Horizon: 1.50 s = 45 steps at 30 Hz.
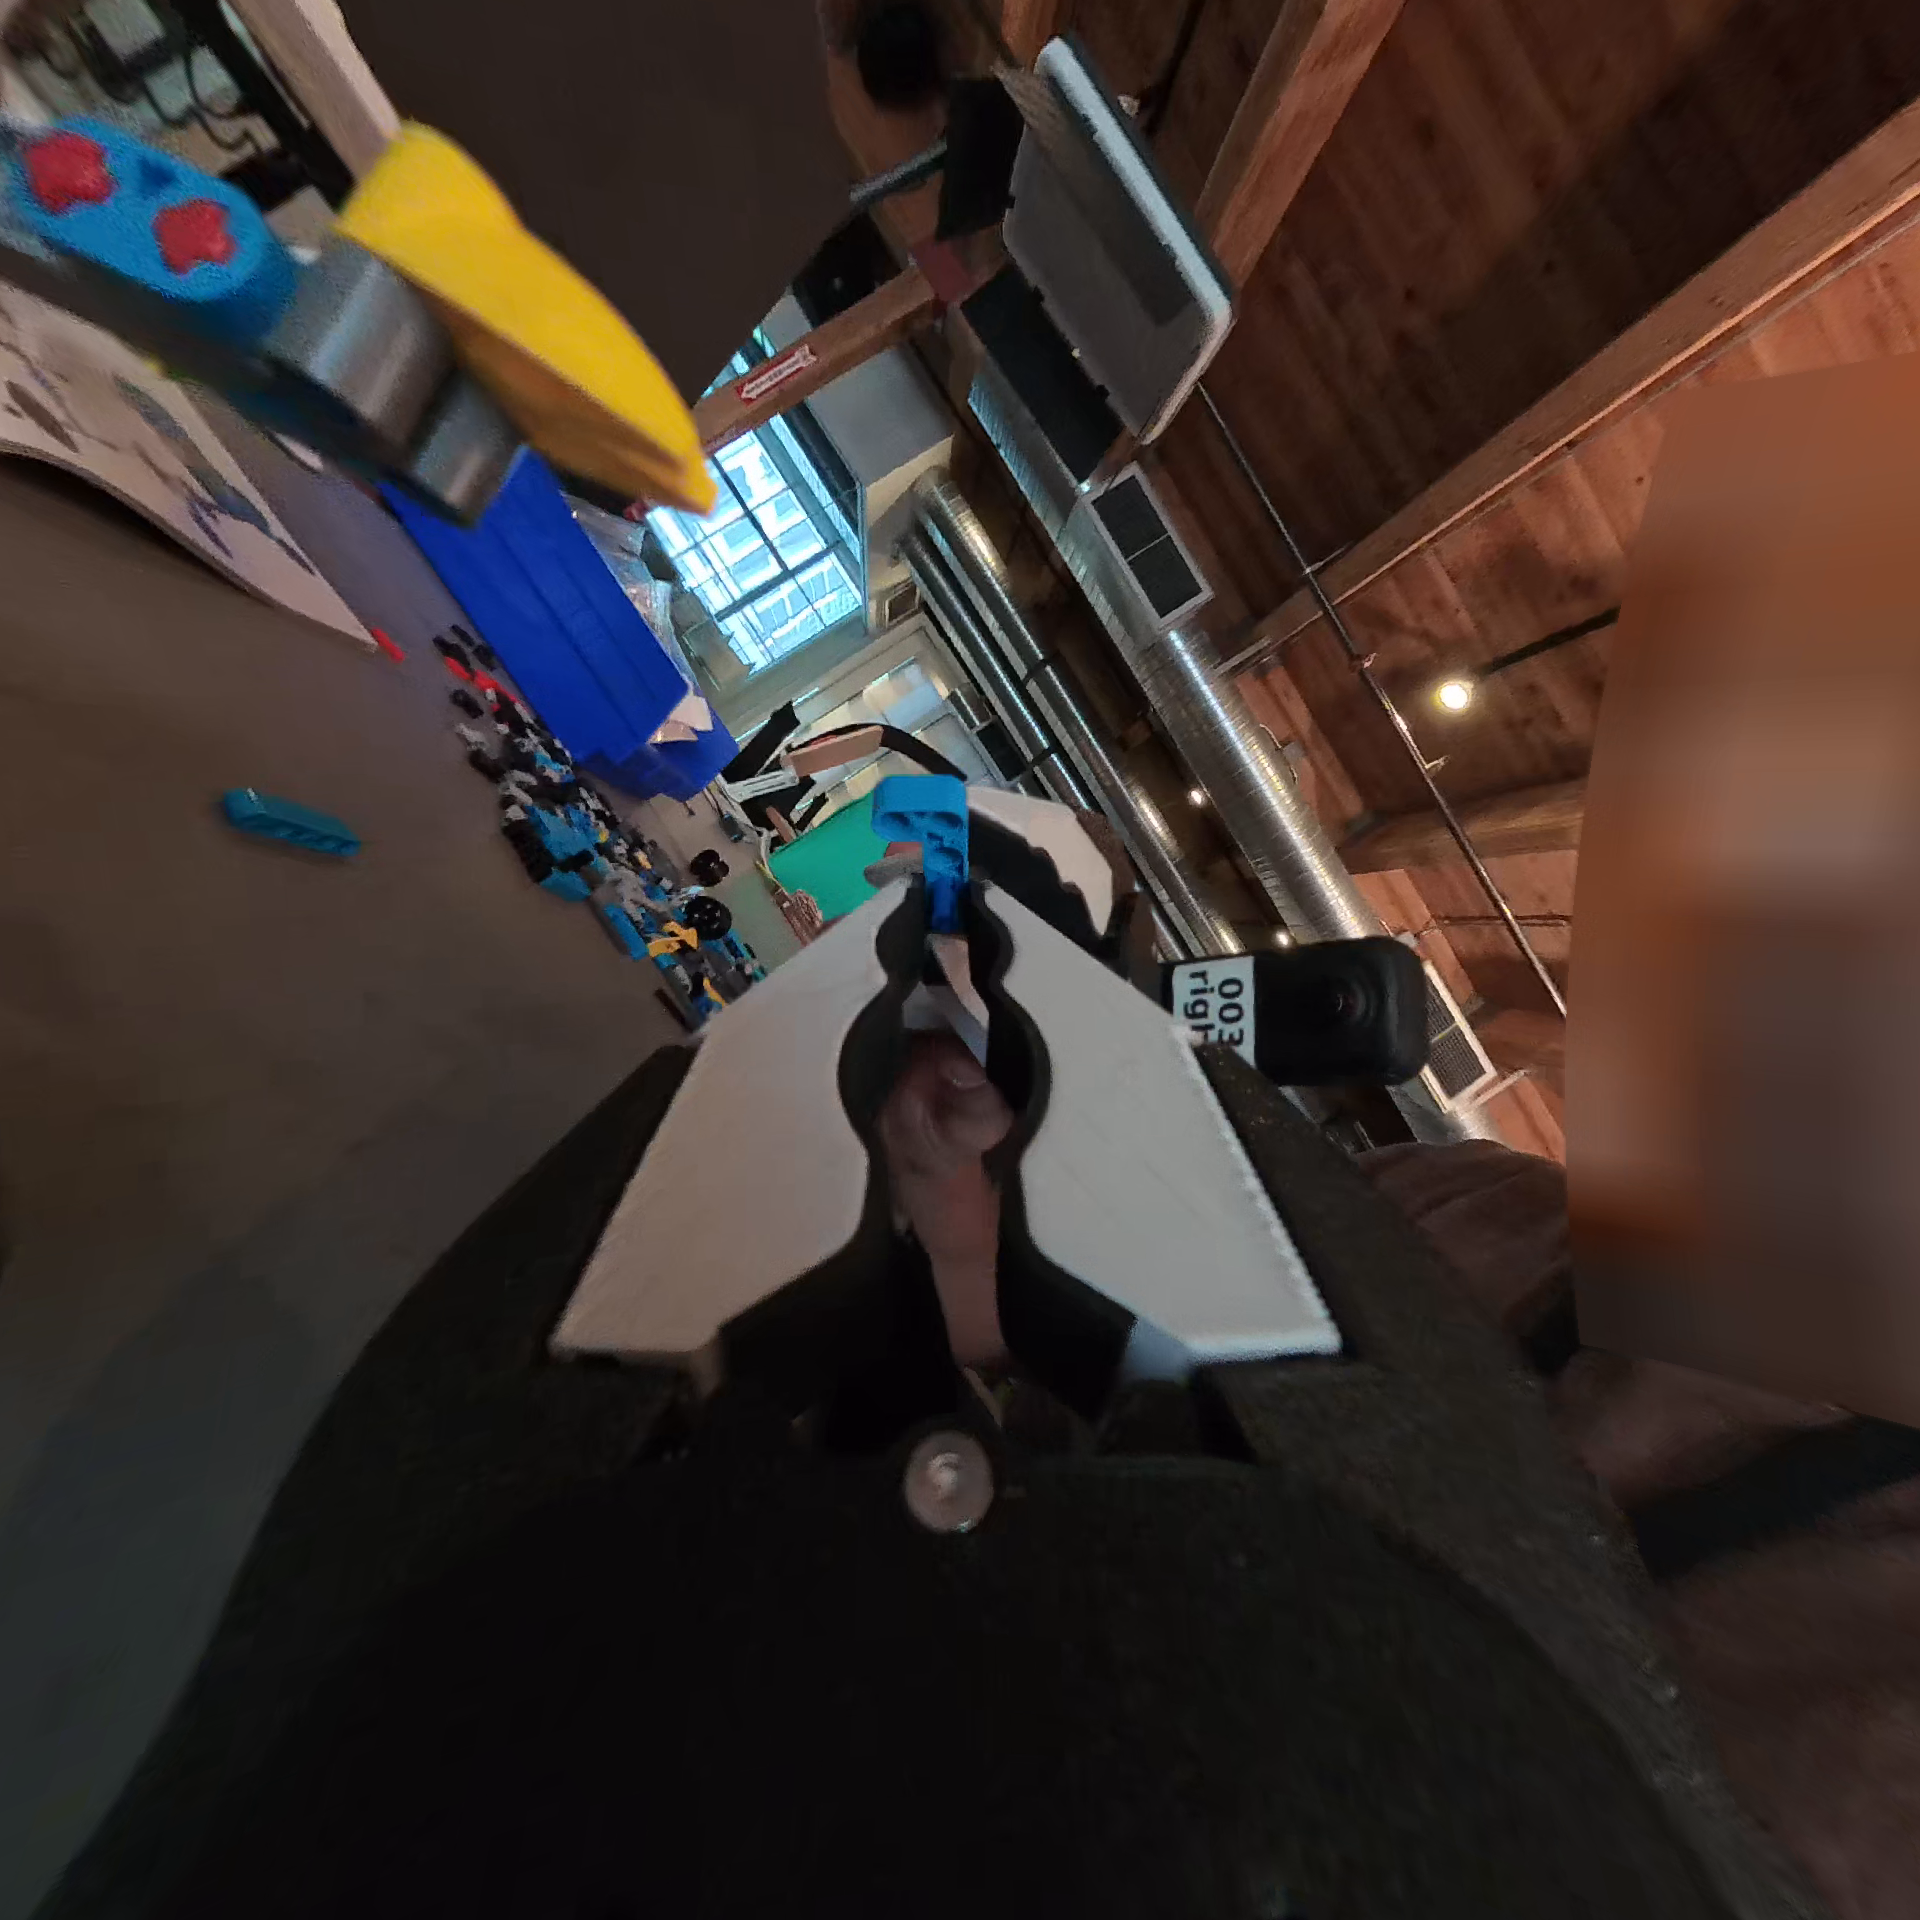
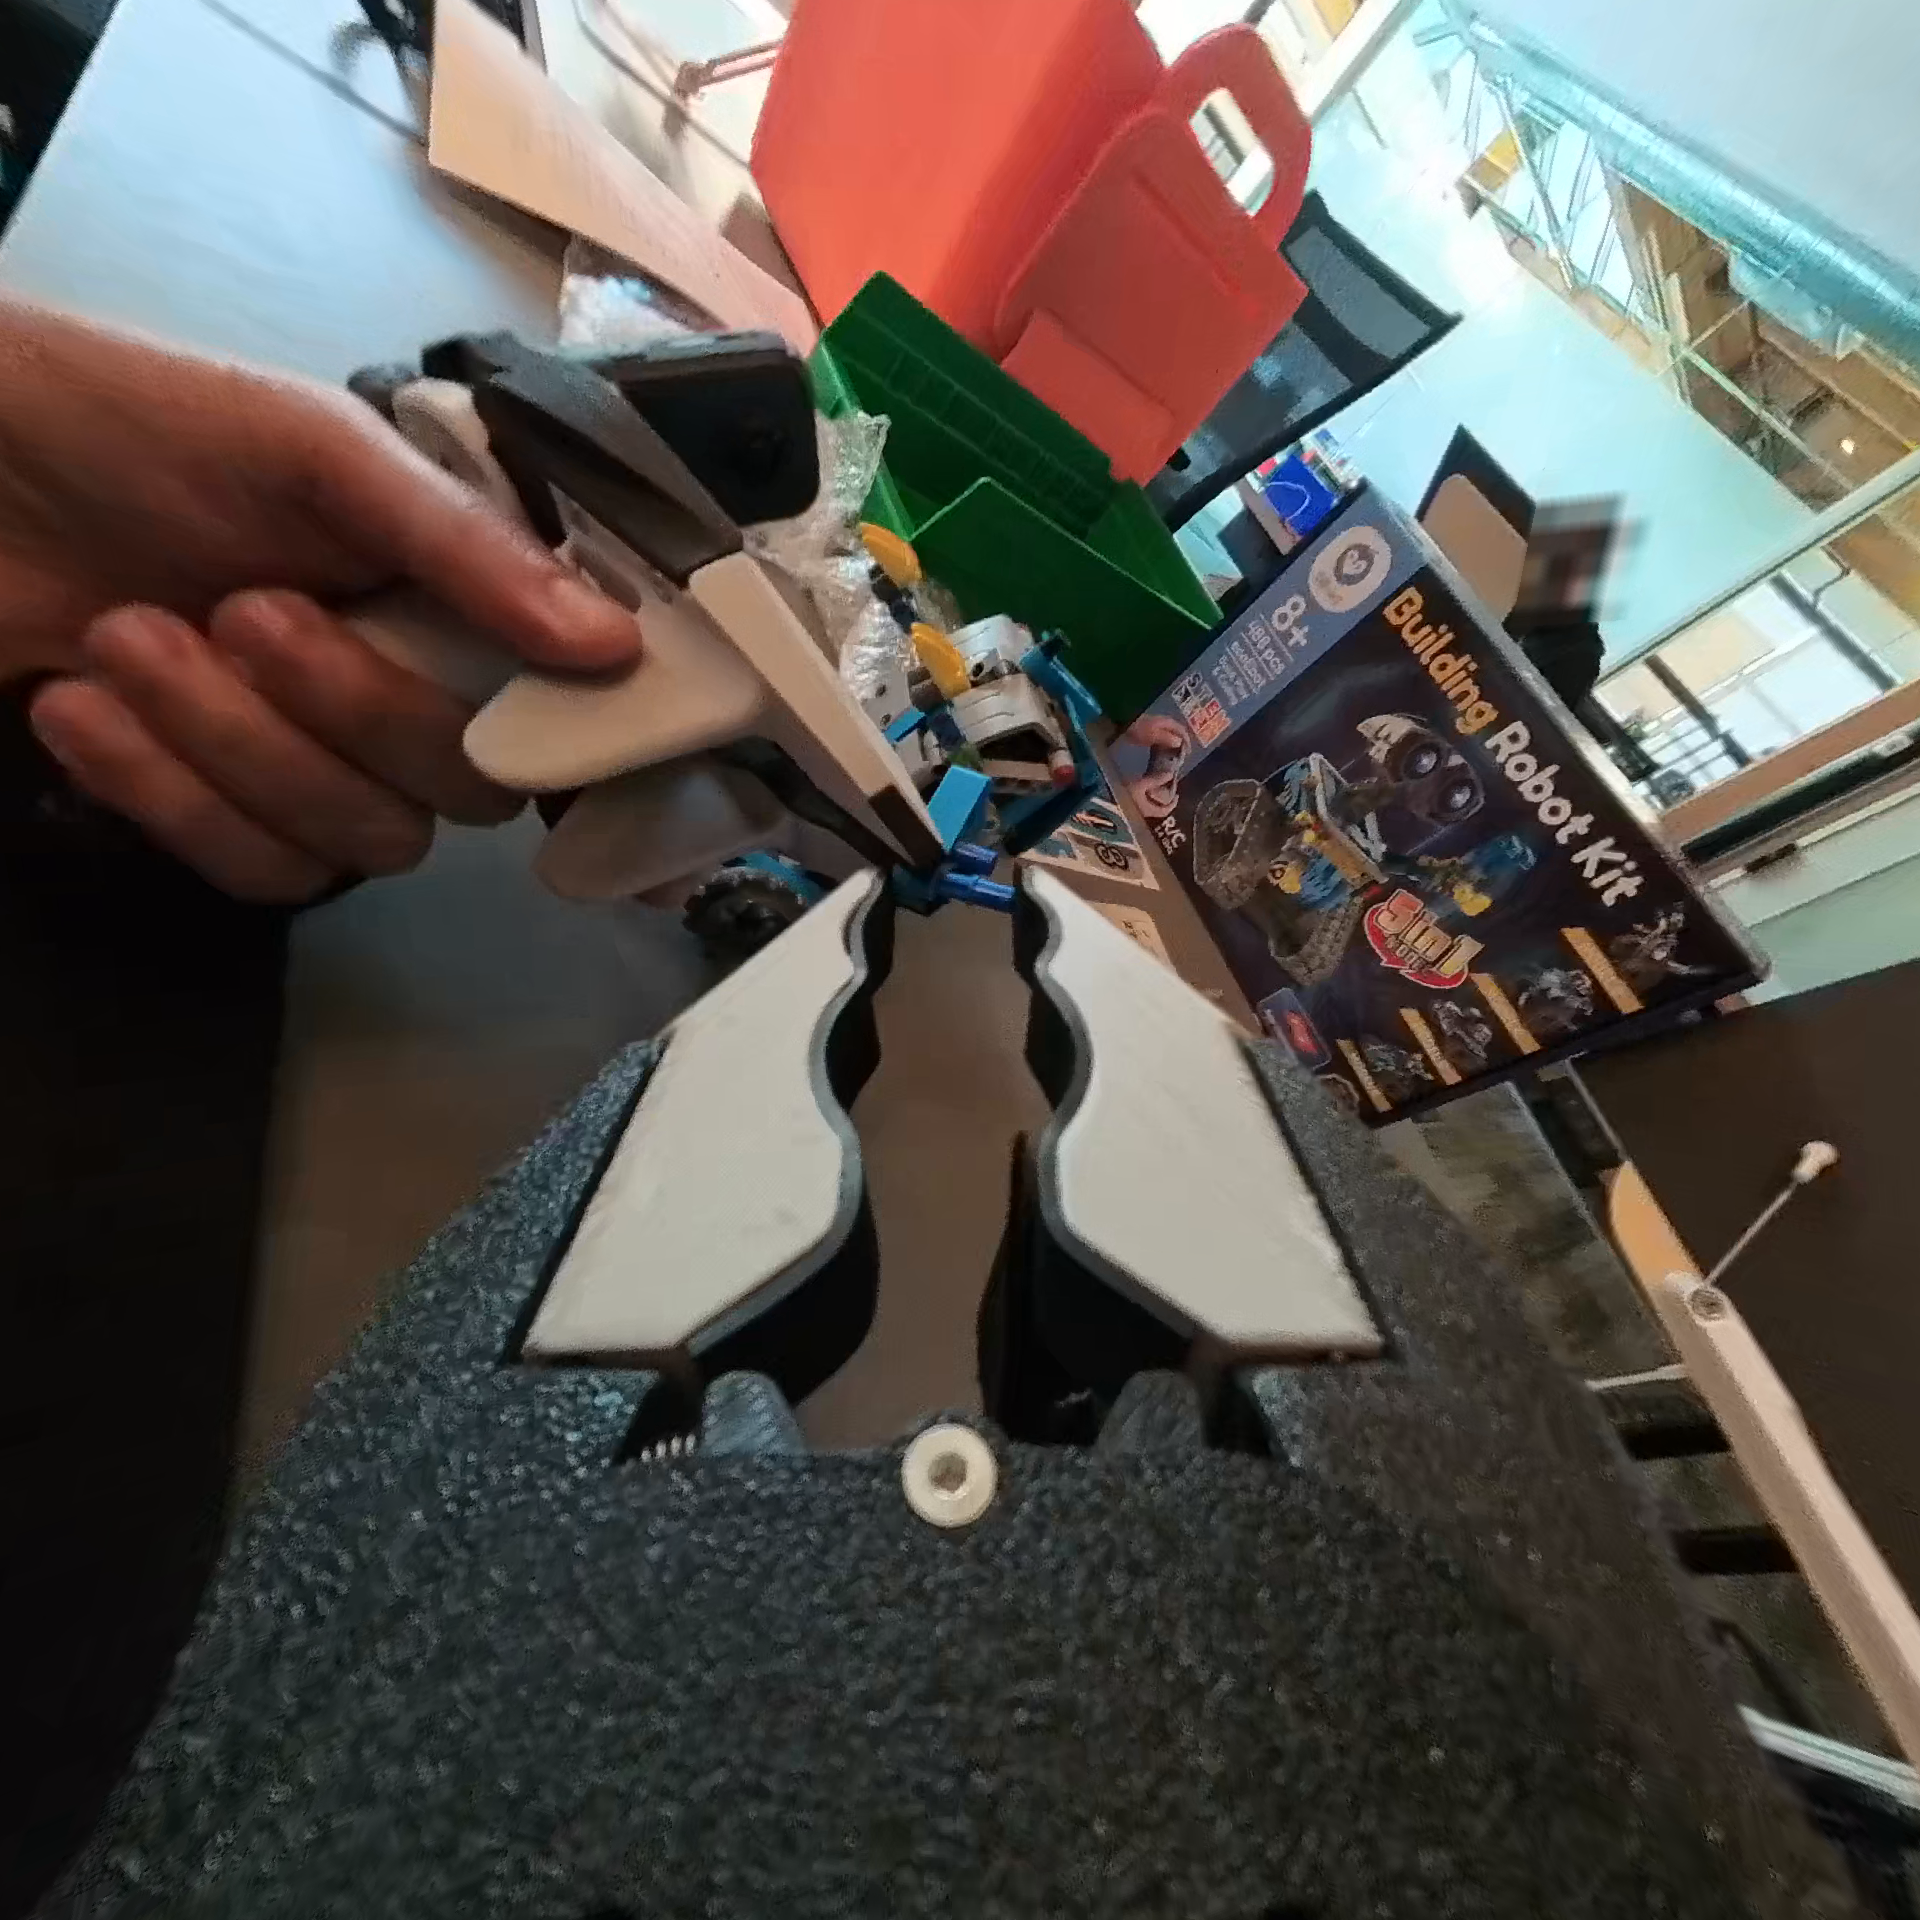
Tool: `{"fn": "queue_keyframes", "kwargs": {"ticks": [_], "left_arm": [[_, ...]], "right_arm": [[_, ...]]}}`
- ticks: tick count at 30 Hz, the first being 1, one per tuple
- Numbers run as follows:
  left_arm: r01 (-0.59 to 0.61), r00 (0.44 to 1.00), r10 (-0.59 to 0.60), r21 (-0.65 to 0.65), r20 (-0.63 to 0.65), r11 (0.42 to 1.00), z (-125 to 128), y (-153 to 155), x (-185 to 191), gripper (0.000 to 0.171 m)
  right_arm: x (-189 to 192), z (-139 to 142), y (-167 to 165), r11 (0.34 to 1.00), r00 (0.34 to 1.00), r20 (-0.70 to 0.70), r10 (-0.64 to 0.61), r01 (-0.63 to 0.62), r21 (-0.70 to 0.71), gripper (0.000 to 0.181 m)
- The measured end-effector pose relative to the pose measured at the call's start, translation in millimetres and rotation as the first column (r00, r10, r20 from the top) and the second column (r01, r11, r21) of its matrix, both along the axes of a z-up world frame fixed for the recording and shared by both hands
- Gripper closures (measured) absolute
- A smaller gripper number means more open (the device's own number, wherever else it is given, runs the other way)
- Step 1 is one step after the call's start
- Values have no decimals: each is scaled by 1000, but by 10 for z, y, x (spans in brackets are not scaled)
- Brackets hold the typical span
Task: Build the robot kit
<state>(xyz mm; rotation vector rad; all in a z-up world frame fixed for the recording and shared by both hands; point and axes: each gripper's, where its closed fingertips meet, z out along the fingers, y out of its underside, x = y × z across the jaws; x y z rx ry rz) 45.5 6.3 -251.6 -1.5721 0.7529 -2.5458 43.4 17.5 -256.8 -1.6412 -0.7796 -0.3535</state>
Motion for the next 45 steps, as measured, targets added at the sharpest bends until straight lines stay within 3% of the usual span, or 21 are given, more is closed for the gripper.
{"fn": "queue_keyframes", "kwargs": {"ticks": [9, 22, 29, 32, 45], "left_arm": [[50, 998, -43, 139, -55, 989, -75, -177, 42, 166], [-273, 945, 311, 274, -102, 922, -156, 62, 102, 165], [-255, 955, 283, 234, -93, 938, -137, 45, 93, 165], [-227, 961, 255, 224, -106, 948, -154, 28, 97, 165], [-247, 957, 276, 253, -86, 935, -140, 16, 82, 165]], "right_arm": [[54, -92, -192, 967, 973, -70, 221, -228, -112, 158], [129, -200, 53, 980, 983, -171, -66, 31, -198, 158], [135, -188, 34, 979, 989, -120, -87, 63, -195, 159], [113, -213, 16, 982, 998, -37, -59, 51, -179, 163], [81, -212, -1, 977, 994, -89, -56, 36, -209, 166]]}}
